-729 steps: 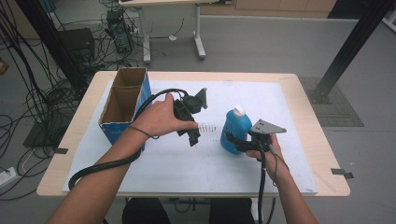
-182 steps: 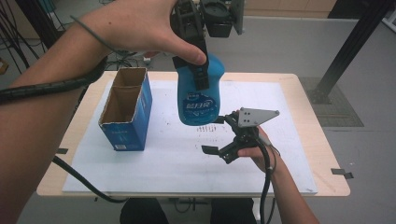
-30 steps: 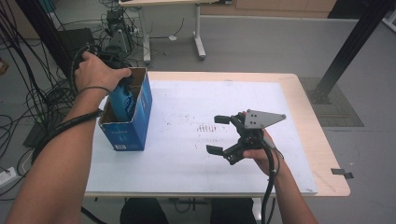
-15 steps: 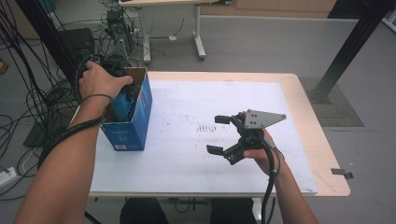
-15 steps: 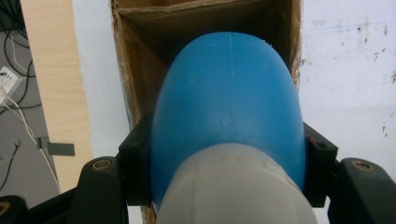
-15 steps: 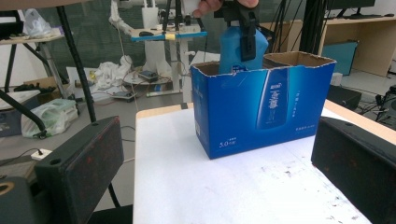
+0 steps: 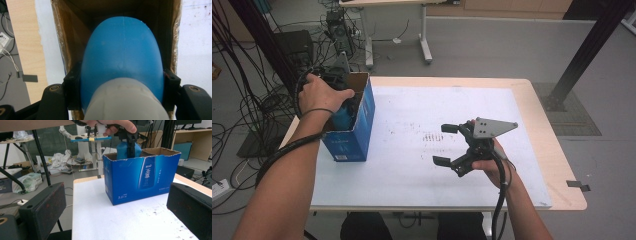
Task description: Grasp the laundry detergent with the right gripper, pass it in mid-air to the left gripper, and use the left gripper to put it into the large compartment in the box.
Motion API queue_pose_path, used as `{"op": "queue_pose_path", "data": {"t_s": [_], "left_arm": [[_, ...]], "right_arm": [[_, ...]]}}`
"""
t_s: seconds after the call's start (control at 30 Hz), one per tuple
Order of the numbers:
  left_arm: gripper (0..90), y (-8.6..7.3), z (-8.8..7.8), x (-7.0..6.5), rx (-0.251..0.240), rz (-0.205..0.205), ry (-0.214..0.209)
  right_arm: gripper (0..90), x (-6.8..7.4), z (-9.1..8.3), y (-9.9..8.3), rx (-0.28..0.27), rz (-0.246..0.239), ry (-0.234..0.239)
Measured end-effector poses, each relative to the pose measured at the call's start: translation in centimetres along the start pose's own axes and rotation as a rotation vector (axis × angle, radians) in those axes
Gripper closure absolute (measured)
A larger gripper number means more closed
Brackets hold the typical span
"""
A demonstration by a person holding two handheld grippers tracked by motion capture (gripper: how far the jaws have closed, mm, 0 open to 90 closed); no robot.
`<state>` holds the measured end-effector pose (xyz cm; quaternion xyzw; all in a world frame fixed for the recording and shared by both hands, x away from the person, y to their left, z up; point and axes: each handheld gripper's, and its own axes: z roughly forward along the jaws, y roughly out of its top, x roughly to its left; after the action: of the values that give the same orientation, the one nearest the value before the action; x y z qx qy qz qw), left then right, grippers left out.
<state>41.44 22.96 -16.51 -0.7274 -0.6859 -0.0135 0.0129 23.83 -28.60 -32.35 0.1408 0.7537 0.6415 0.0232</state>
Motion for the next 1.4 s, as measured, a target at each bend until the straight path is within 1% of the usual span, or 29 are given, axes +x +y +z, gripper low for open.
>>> {"op": "queue_pose_path", "data": {"t_s": [0.03, 0.2, 0.43, 0.7, 0.77, 0.8, 0.87, 0.93, 1.03, 1.4], "left_arm": [[37.7, 0.1, 0.2, -0.1, 0.009, 0.004, 0.001], [37.7, 0.1, 0.8, -0.1, 0.017, 0.009, -0.009], [37.7, 0.2, 1.6, -0.2, 0.037, 0.013, -0.001], [37.7, 0.0, 2.2, 0.0, 0.04, 0.007, -0.009], [37.7, -0.1, 2.4, -0.1, 0.039, 0.012, -0.008], [37.7, -0.2, 2.4, -0.1, 0.038, 0.008, -0.008], [37.7, -0.2, 2.4, -0.2, 0.034, 0.01, -0.006], [37.7, -0.1, 2.4, -0.2, 0.042, 0.013, -0.007], [37.7, -0.2, 2.5, -0.2, 0.035, 0.012, -0.007], [37.6, -0.1, 2.5, 0.0, 0.036, 0.005, -0.011]], "right_arm": [[2.5, 0.0, 0.0, 0.0, 0.0, 0.001, 0.0], [2.5, 0.0, 0.0, -0.1, -0.001, 0.003, 0.001], [2.5, 0.1, 0.0, -0.1, 0.0, 0.002, 0.0], [2.5, 0.1, 0.2, -0.1, 0.001, 0.0, 0.004], [2.5, 0.1, 0.3, 0.0, 0.001, 0.0, 0.005], [2.5, 0.1, 0.3, 0.0, 0.002, 0.0, 0.004], [2.5, 0.1, 0.3, 0.0, 0.0, 0.001, 0.004], [2.5, 0.2, 0.3, 0.0, 0.001, 0.0, 0.003], [2.5, 0.2, 0.2, 0.0, -0.002, 0.0, 0.003], [2.5, 0.2, 0.1, -0.1, 0.0, 0.002, 0.0]]}}
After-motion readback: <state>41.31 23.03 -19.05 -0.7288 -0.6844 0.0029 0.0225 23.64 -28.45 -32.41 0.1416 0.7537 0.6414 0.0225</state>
